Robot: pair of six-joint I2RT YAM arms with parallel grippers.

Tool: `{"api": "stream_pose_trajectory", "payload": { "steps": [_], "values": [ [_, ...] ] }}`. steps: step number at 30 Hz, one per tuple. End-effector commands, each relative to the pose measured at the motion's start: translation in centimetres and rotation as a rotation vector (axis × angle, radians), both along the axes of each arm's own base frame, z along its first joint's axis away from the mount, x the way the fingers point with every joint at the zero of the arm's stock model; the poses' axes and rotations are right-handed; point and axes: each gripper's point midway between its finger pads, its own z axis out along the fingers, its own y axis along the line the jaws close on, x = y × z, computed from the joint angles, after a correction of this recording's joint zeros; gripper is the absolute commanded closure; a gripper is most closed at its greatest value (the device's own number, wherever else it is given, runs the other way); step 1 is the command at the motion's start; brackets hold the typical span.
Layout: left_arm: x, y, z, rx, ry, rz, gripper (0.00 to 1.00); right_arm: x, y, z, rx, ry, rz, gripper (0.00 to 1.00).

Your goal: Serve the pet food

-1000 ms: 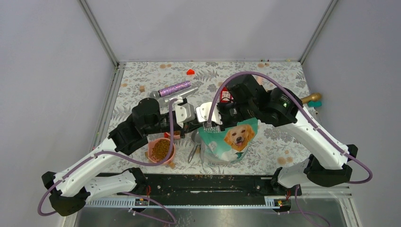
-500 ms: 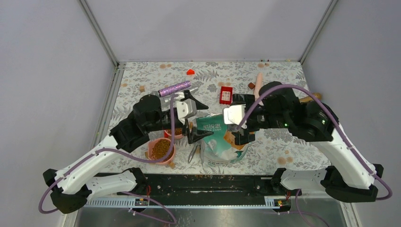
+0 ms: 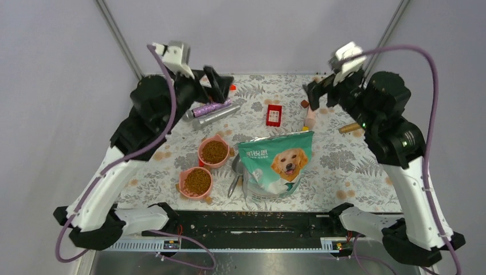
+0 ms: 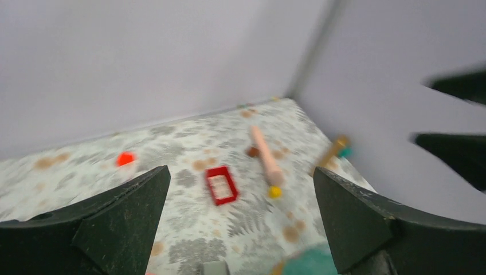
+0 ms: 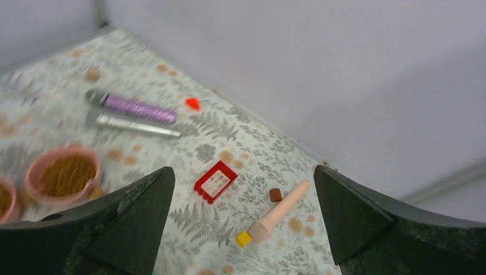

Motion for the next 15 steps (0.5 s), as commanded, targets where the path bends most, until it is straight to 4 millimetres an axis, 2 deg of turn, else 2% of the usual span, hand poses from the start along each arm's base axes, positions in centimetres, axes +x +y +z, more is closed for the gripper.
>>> {"api": "stream_pose_trajectory", "payload": {
  "steps": [1, 2, 3, 5, 8, 11, 13, 15],
  "values": [
    [7.5, 5.8, -6.2, 0.006, 0.289, 0.425, 0.01, 6.1, -5.8, 1.6, 0.43, 0.095, -0.343, 0.01],
    [8.5, 7.0, -7.2, 0.007, 0.325, 0.477, 0.01, 6.9, -6.7, 0.6, 0.481, 0.147, -0.363, 0.0],
    [9.2, 8.2, -8.1, -0.004, 0.363, 0.511, 0.01, 7.9, -9.0, -0.4, 0.541, 0.188, -0.428, 0.01],
    [10.3, 11.3, -10.1, -0.06, 0.446, 0.568, 0.01, 9.3, -12.2, -3.0, 0.638, 0.266, -0.53, 0.01],
    [11.1, 18.4, -13.3, -0.146, 0.513, 0.791, 0.01, 10.0, -17.1, -8.2, 0.71, 0.357, -0.714, 0.01],
    [9.4, 24.6, -16.5, -0.161, 0.565, 1.002, 0.02, 9.4, -21.0, -13.3, 0.817, 0.451, -0.854, 0.01],
    [7.7, 27.2, -18.4, -0.152, 0.578, 1.103, 0.01, 8.6, -23.1, -17.2, 0.866, 0.508, -0.949, 0.0],
    [6.2, 28.5, -18.9, -0.146, 0.555, 1.166, 0.01, 7.5, -24.5, -19.9, 0.861, 0.54, -1.027, 0.01]
  ]
}}
